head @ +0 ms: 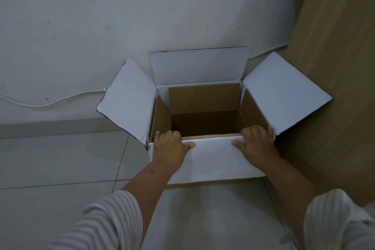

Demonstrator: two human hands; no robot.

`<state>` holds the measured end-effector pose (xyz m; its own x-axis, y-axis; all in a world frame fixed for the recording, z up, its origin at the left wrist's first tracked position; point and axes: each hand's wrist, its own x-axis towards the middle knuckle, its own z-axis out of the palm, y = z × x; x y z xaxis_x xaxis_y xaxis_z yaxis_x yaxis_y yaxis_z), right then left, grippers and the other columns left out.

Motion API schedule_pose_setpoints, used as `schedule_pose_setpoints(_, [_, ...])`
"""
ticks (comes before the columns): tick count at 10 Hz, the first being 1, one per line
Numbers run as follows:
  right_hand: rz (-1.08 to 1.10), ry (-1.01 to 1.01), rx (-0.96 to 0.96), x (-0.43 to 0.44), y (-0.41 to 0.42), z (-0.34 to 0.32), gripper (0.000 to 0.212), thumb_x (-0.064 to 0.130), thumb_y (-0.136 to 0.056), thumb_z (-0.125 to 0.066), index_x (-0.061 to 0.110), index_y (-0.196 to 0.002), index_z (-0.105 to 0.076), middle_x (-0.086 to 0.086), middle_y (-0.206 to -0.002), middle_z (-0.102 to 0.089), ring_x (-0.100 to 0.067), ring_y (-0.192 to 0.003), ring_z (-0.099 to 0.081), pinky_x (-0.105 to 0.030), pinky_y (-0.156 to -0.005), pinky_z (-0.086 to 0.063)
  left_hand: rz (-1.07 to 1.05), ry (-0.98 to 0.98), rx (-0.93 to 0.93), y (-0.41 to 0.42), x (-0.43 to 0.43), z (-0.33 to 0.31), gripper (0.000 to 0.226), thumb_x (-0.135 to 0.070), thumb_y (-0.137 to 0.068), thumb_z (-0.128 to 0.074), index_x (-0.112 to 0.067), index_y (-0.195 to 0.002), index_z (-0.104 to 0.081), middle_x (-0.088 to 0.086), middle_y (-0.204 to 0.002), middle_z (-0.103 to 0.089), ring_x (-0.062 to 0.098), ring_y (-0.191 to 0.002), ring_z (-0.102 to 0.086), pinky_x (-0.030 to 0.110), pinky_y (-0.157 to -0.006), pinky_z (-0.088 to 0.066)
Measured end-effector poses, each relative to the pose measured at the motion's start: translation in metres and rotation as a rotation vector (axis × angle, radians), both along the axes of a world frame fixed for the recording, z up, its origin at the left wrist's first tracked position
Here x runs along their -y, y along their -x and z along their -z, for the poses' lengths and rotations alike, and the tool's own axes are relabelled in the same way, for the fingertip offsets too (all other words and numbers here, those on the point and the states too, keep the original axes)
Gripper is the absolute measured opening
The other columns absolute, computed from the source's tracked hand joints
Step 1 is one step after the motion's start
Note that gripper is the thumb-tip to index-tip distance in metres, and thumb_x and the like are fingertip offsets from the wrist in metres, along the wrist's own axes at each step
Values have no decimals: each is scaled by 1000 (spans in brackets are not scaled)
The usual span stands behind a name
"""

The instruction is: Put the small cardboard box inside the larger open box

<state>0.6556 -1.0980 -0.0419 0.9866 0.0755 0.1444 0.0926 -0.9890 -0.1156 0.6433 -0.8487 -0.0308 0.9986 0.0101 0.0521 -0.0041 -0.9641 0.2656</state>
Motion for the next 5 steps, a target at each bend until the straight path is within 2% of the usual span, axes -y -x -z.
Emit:
schedule_pose_setpoints(1, [30, -7, 31, -4, 10, -1, 49, 52, -90, -41, 17, -123, -50, -11, -136, -49, -31, -133, -33, -54, -115, -9, 34, -16, -5, 4, -2, 1, 53, -57, -89, -45, -18, -124, -50, 6, -126, -56, 24, -123, -46, 44, -118, -15])
schedule_pose_setpoints(2, [83, -63, 63, -17, 23, -3, 53, 46, -93, -39, 17, -138, -36, -12, -151, -31, -33, -142, -18, -52, -115, -4, 56, -27, 22, 12, -4, 2, 64, -58, -87, -48, -21, -138, -38, 5, -143, -44, 27, -137, -32, 47, -118, -12])
schedule_pose_setpoints(3, [65, -132, 42, -37, 35, -7, 54, 40, -94, -39, 18, -142, -27, -11, -155, -22, -30, -144, -10, -49, -118, -6, 75, -18, 49, 22, -4, 0, 69, -54, -90, -45, -21, -147, -25, 5, -155, -28, 29, -146, -15, 46, -119, -6])
schedule_pose_setpoints(5, [33, -179, -72, -72, 63, -52, 57, 47, -92, -39, 21, -142, -29, -7, -156, -21, -29, -144, -10, -46, -117, -6, 80, -27, -73, 48, -8, -39, 63, -50, -96, -36, -23, -149, -18, 3, -160, -17, 28, -149, -6, 44, -119, -1])
